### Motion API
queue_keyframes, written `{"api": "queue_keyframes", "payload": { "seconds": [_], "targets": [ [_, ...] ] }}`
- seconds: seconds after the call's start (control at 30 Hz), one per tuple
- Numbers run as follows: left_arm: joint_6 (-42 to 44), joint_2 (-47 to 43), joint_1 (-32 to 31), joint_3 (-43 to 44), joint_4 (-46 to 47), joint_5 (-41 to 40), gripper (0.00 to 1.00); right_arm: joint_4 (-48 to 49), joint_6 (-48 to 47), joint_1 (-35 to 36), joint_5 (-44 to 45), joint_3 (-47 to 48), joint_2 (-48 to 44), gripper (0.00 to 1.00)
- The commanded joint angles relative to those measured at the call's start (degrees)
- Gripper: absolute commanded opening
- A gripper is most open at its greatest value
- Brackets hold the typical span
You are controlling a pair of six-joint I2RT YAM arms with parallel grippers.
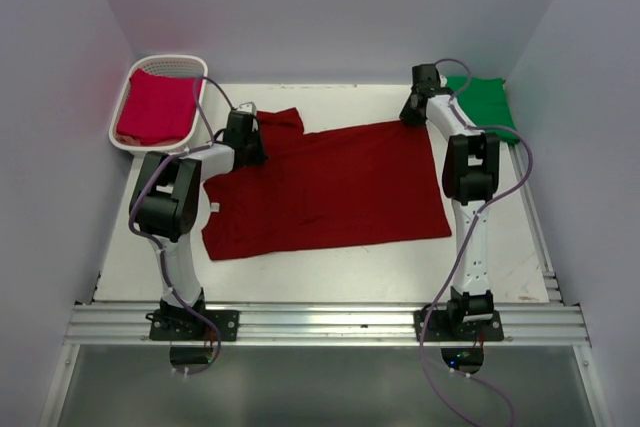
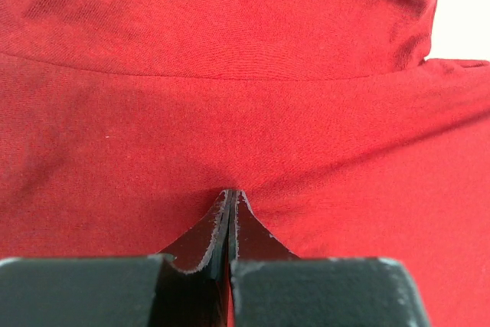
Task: Fold and stack the t-shirts
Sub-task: Fold the tshirt
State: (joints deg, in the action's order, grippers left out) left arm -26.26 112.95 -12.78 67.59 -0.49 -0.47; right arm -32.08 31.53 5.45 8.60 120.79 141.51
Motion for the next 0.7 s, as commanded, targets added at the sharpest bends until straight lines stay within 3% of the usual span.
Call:
{"api": "queue_keyframes", "payload": {
  "seconds": [0.0,0.23,0.37,0.4,0.43,0.5,0.53,0.6,0.67],
  "targets": [
    [0.2,0.1,0.6,-1.4,-2.5,-1.5,0.00,-4.2,0.1,-1.1,-1.0,1.3,3.2,0.00],
    [-0.6,-9.8,0.6,0.0,3.6,-2.9,0.00,13.2,0.4,-1.1,-6.6,-15.9,-10.2,0.00],
    [-0.4,-9.5,1.3,4.8,5.4,-5.1,0.16,27.0,0.0,-1.1,-9.6,-27.3,-20.1,0.02],
    [-0.3,-7.8,1.5,7.9,5.5,-5.3,0.27,31.1,0.0,-1.1,-9.9,-30.8,-23.6,0.07],
    [-0.3,-6.6,2.0,9.9,4.9,-5.5,0.35,31.8,0.0,-1.1,-10.4,-32.0,-24.9,0.28],
    [0.3,-1.7,2.6,14.8,0.7,-5.5,0.50,33.7,-0.3,-1.1,-11.9,-33.8,-27.2,0.42],
    [0.6,0.5,3.0,21.4,-3.0,-5.6,0.52,33.6,-0.7,-1.1,-12.2,-34.1,-28.6,0.51],
    [0.7,8.2,3.5,29.2,-13.6,-6.0,0.59,32.7,-0.7,-1.1,-12.8,-35.6,-30.5,0.55],
    [-0.5,13.5,4.5,41.2,-20.3,-5.7,0.59,33.5,0.1,-1.1,-12.9,-37.9,-33.6,0.57]
  ]
}}
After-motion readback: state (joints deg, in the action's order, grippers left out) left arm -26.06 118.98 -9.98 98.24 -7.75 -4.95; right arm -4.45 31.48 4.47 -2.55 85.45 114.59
